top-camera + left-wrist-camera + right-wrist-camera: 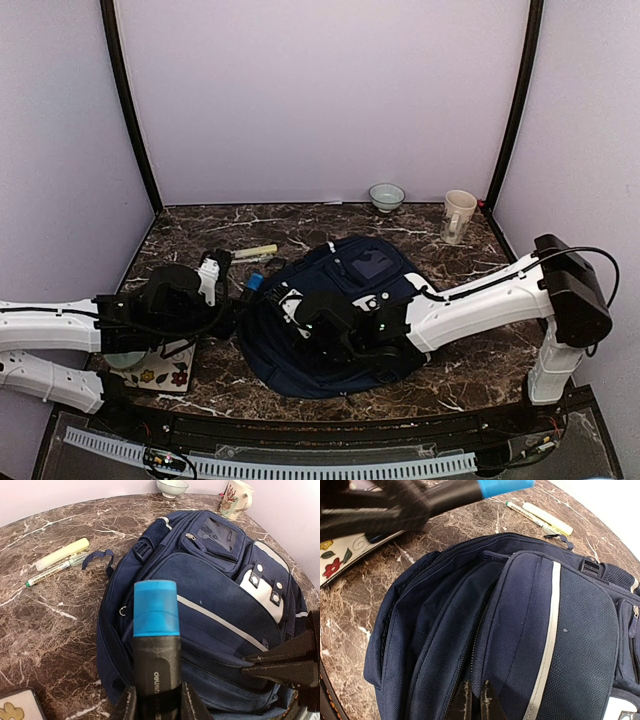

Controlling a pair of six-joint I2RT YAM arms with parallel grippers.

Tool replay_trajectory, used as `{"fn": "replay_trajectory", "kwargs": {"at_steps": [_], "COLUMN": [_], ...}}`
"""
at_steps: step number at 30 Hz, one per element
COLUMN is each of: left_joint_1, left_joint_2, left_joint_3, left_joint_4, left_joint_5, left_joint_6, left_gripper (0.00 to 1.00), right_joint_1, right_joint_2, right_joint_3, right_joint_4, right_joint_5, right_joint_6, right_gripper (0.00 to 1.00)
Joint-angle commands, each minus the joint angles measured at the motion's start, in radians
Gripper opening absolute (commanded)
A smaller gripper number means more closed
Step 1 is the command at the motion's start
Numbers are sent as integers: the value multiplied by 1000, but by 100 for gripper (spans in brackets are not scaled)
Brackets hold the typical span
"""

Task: Pack the student bag
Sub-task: Place the pen in the second largest pocket of the bag.

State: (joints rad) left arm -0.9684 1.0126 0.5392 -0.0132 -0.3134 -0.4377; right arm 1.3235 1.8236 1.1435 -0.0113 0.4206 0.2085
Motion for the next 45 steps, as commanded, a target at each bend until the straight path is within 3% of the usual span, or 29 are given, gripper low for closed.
{"fn": "replay_trajectory", "kwargs": {"at_steps": [1,7,13,26,37,45], "left_joint_1": [-20,-59,-168,-171,-171,-171], "left_joint_2": [-33,9,49,193,360,429], "left_joint_3": [3,18,96,136,204,190], "left_joint_4": [-61,-68,-182,-185,-91,114], "left_joint_5": [59,115,106,114,64,108], "left_joint_6": [-8,-14,-16,-9,-86,-216], "left_gripper": [0,0,0,0,0,0], "right_joint_1": [-30,-45,-46,-45,-38,-35], "right_joint_2": [-18,-95,-102,-153,-182,-204], "right_joint_3": [17,-47,-44,-63,-96,-122], "right_joint_4": [50,22,-5,-10,26,46], "right_joint_5": [-26,13,79,45,-20,-27], "right_joint_6": [-7,31,57,63,61,74], "right_gripper": [0,0,0,0,0,0]}}
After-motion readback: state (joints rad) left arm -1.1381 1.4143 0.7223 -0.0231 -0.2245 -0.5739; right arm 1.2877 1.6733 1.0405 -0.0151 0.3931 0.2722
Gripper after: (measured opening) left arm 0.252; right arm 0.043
